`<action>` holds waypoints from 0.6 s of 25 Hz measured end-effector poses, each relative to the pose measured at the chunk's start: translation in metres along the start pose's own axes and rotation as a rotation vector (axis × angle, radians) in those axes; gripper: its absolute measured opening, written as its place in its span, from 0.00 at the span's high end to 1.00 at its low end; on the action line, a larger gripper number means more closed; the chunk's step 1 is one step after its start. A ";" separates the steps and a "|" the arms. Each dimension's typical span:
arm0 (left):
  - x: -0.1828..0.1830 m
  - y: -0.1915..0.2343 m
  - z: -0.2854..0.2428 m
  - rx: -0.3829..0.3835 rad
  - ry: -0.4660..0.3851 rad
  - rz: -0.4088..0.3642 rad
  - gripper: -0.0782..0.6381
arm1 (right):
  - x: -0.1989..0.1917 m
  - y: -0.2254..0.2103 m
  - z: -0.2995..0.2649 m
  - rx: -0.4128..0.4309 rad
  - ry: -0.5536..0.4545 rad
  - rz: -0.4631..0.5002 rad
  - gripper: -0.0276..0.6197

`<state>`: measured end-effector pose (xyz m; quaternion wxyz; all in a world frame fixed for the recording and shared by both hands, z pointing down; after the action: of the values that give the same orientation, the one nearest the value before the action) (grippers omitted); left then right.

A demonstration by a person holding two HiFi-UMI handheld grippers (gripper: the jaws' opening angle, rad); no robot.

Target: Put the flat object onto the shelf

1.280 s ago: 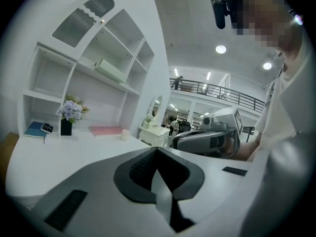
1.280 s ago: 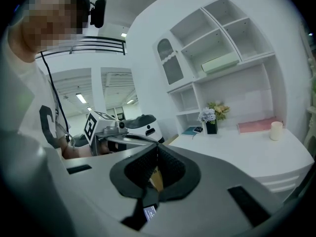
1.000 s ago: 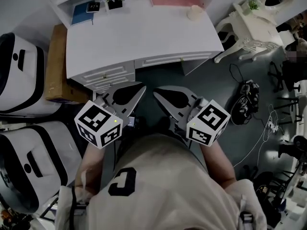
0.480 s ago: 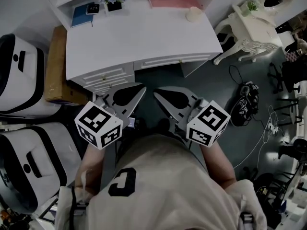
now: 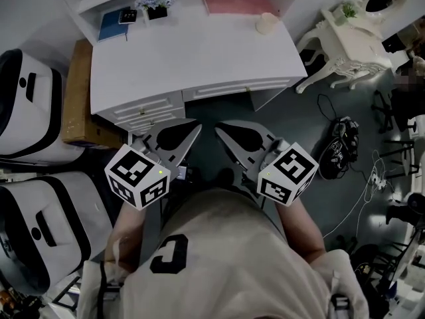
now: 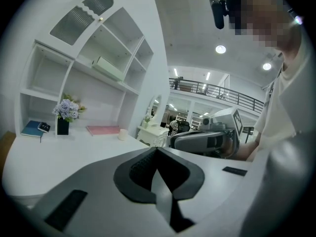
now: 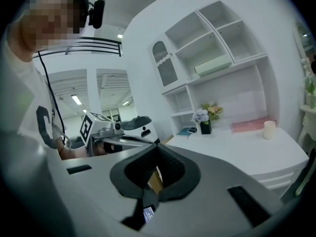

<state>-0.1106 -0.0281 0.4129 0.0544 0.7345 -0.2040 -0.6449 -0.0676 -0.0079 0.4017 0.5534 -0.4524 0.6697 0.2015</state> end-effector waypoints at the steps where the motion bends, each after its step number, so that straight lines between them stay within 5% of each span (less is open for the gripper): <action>1: 0.000 0.000 -0.002 -0.004 0.000 -0.001 0.87 | 0.001 -0.002 0.000 -0.005 -0.005 -0.001 0.92; 15: -0.011 -0.009 -0.025 -0.046 0.023 0.031 0.87 | -0.007 -0.024 0.011 -0.061 0.003 -0.087 0.92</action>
<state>-0.0856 -0.0201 0.4236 0.0836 0.7372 -0.1996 -0.6400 -0.0418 -0.0087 0.4098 0.5467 -0.4979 0.6437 0.1971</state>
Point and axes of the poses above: the fingertips, and each gripper's own axes: z backward along the fingers, y to its left, x out of its top, the point moved 1 cm from there along z, backward along the fingers, and after that the axes turned 11 degrees about -x, right-handed, at the moved point
